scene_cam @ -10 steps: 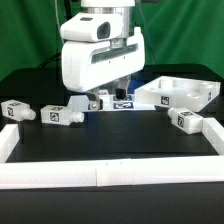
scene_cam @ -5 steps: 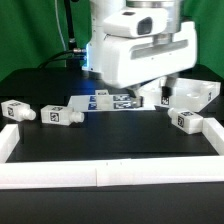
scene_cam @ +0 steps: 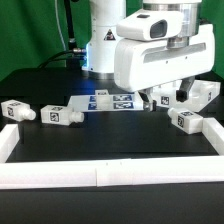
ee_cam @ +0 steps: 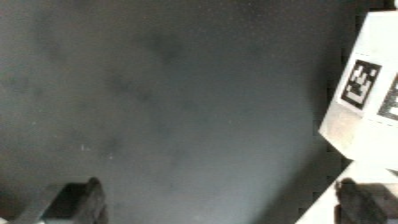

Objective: Assemble one leg

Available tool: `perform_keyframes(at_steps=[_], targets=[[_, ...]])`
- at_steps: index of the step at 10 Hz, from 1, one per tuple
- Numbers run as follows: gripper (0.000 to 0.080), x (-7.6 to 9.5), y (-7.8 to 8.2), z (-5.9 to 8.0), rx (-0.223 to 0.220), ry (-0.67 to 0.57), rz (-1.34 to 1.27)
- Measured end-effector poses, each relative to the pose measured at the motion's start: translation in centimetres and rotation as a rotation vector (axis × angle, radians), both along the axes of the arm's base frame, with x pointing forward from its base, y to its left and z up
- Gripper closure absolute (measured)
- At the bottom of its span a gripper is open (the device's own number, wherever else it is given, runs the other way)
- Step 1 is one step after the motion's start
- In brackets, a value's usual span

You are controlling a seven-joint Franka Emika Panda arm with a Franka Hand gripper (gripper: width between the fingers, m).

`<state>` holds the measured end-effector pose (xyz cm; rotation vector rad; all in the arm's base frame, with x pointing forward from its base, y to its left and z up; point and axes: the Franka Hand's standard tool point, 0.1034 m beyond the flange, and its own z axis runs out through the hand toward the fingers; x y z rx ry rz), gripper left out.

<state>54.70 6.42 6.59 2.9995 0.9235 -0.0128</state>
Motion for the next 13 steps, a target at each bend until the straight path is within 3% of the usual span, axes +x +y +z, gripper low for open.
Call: perform_keyframes(at_steps=[3,6,8,11,12,13], targets=[[0.0150,-2.3,5.1,-2.1,0.020,-0.012,-0.082],[0.0150,-3.3,6.9,-3.9,0.026,-0.003,-0.071],[0.0150,-4.2,6.4,-4.7,0.025,0.003,-0.063],[0.0150,-4.4,6.4,-4.9,0.025,0.005,-0.062],[0.0279,-4.4,6.4,-4.9,0.025,0.005,-0.062],[0.0279,-4.4,6.4,-4.9,0.025,0.005,-0.062]])
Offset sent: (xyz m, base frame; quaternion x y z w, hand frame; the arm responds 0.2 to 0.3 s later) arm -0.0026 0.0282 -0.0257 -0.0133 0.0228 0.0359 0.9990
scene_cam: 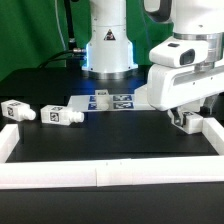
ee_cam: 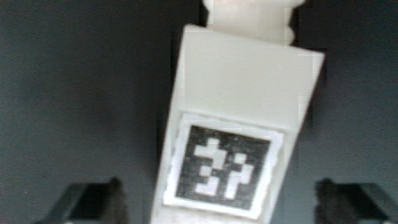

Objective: Assemble one leg

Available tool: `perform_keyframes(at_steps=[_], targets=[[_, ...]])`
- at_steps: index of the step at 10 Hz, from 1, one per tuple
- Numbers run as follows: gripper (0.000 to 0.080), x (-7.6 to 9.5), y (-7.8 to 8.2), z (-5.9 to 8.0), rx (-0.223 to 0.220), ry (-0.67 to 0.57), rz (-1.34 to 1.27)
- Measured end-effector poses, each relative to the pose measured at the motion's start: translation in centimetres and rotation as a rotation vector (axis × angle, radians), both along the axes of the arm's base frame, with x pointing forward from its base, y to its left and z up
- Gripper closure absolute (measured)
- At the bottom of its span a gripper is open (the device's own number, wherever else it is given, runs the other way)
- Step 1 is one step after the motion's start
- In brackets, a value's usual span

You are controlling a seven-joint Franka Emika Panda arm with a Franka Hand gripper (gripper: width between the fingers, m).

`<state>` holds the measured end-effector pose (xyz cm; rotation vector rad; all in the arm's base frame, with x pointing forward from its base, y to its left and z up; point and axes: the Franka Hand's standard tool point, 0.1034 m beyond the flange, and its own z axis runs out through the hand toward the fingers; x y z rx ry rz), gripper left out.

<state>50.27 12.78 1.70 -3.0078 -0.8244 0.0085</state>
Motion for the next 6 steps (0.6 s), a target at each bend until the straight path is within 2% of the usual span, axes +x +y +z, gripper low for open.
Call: perform_keyframes(at_steps=[1,2,4,6], targets=[[0.0418,0.0,0.0,0.0,0.000,0.000,0.000],[0.0517,0.0,0.0,0.0,0.000,0.000,0.000],[0.0517,-0.1,-0.6,0.0,0.001,0.003,-0.007],[0.0517,-0.5,-3.7,0.7,-0.010,0.015,-0.062]])
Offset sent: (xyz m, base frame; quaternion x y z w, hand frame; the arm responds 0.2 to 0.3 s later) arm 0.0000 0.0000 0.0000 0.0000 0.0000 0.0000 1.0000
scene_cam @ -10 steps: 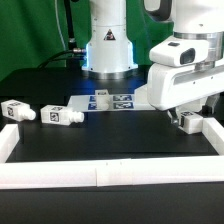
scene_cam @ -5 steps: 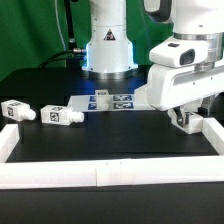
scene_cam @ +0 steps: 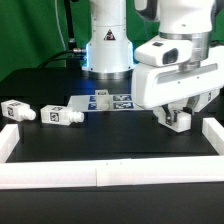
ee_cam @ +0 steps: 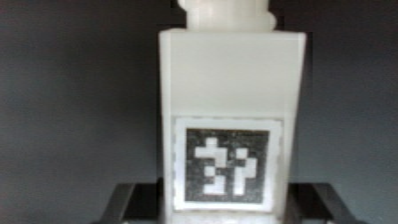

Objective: Assemble one leg

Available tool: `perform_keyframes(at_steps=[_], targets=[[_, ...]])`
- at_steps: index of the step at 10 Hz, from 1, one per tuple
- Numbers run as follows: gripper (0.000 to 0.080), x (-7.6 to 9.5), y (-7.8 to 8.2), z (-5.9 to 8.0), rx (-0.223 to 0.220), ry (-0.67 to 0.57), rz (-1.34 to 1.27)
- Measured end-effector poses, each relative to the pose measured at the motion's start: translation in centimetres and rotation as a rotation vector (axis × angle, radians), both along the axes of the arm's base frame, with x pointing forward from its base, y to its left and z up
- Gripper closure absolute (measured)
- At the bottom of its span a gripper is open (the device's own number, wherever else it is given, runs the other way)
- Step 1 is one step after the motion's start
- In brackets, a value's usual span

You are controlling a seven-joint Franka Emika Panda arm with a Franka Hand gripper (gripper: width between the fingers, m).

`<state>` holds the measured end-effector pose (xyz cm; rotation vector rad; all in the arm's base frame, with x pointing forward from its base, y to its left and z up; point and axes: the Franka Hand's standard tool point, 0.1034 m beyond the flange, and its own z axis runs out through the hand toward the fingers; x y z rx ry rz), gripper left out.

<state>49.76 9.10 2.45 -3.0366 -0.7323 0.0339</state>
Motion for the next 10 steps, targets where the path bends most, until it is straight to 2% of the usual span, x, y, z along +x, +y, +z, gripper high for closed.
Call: perform_keyframes(at_steps=[1,2,3,4,5,9,10], targets=[[0.0517,-0.2,-1.5,0.7,-0.011,-0.004,-0.023],[0.0517,-0.7,-2.9,0.9,-0.022,-0.001,-0.037],[0.0517,-1.1,-4.9,1.1,-0.031,-0.004,-0.031],[0.0517,-1.6,-6.7,1.1,-0.032,-0.002,-0.029],[0.0517,-1.8,-7.9,0.7,-0.018,0.008,-0.046],[0.0516,-1.8,-7.8,0.7,-0.015,0.008,-0.050],[0.0515,-1.9,-9.3,0.7,-0.010,0.013,-0.071]])
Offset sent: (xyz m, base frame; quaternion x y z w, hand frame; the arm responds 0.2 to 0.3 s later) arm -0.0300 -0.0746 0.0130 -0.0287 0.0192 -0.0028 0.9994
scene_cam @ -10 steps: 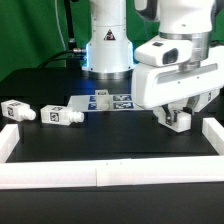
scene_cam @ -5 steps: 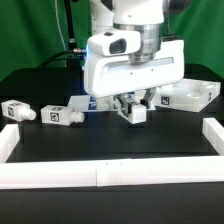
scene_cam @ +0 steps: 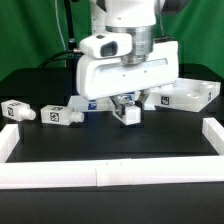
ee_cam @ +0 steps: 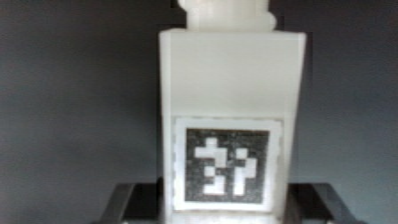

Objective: Assemble one leg

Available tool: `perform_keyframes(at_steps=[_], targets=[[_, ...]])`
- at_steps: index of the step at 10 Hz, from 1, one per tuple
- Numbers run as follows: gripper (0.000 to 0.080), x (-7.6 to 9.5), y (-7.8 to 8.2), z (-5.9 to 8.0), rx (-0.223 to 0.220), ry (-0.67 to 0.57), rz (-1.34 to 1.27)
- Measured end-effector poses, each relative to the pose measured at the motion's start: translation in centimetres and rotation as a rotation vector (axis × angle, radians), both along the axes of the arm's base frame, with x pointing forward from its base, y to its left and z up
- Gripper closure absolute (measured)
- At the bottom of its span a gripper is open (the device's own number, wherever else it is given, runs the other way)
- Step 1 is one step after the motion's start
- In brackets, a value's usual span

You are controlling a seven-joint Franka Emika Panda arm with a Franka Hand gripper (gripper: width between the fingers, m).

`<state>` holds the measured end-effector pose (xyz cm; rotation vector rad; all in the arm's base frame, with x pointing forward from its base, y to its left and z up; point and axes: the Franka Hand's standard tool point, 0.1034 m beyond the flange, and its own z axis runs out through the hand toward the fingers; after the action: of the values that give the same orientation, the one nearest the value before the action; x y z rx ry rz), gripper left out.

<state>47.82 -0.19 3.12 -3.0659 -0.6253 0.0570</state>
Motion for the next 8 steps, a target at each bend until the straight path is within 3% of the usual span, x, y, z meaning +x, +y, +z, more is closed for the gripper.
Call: perform_keyframes(at_steps=[2,6,8], targets=[[0.0515,0.2,-3.4,0.6,0.002,0.040,-0.032],[0.0515,3.8,-6.3,0.9,-0.005,0.002,-0.014],[0.0515,5.1,-7.5,-0.1,-0.007,-0.010,0.011]])
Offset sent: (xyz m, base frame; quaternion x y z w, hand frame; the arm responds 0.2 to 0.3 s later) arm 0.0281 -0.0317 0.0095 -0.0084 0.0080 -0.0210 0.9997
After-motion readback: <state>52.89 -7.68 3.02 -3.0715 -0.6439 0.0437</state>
